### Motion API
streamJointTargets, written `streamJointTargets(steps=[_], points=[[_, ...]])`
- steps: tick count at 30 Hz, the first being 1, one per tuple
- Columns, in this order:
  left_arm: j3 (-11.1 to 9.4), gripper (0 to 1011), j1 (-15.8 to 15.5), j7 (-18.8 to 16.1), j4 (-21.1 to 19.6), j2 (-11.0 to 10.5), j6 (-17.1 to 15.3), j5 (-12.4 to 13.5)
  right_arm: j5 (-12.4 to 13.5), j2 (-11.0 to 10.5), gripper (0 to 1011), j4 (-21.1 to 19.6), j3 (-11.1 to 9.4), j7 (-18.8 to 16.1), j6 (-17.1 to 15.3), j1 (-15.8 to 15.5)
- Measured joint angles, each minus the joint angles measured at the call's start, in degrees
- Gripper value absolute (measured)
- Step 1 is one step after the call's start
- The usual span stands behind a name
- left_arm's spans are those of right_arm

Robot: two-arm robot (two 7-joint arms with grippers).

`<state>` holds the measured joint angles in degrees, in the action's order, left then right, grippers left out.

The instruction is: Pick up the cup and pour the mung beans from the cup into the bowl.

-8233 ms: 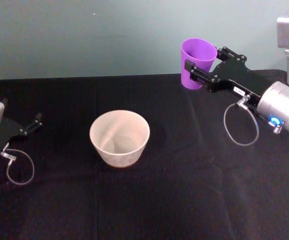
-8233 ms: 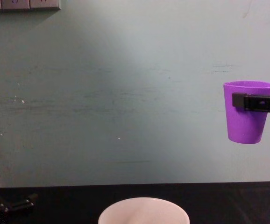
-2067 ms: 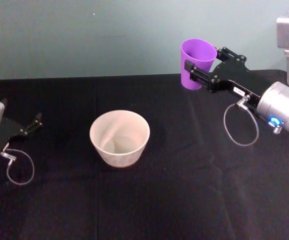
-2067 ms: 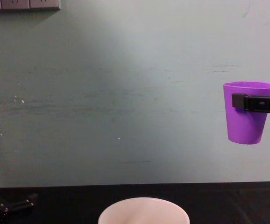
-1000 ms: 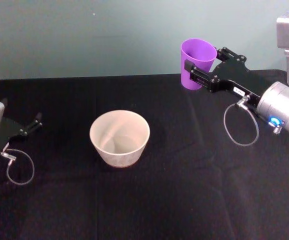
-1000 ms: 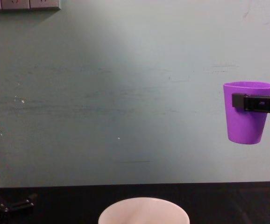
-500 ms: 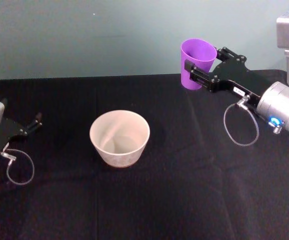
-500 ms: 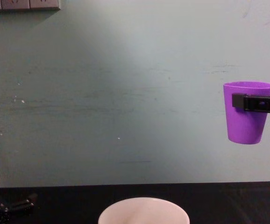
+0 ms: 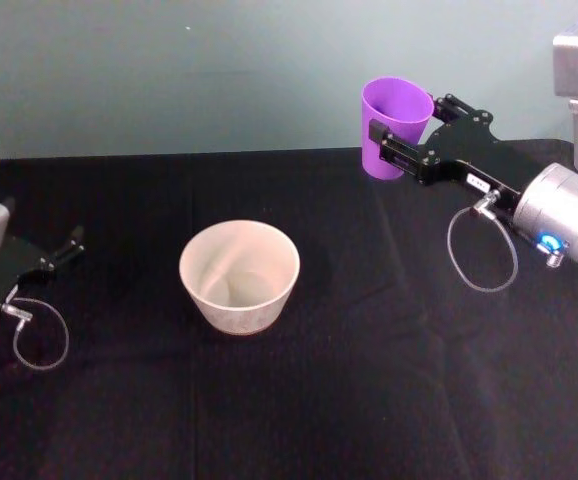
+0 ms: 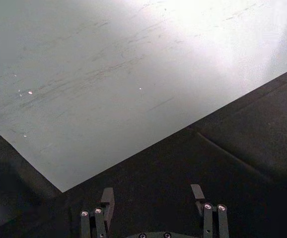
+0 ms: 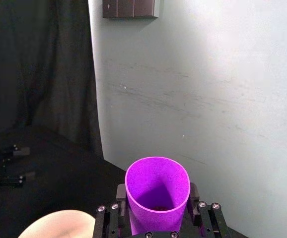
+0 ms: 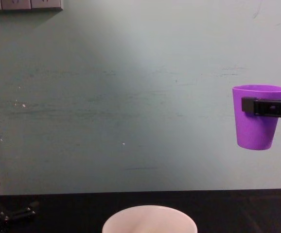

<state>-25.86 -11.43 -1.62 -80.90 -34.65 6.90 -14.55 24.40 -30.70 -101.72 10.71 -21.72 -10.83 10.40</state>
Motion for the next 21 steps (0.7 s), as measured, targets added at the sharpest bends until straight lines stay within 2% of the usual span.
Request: streamJointTargets(steps=[21], points=[[0.0, 1000, 0.0, 0.0, 0.0, 0.0, 0.0, 0.0, 0.0, 0.0, 720, 0.0, 0.0, 0.0, 0.0, 0.0]])
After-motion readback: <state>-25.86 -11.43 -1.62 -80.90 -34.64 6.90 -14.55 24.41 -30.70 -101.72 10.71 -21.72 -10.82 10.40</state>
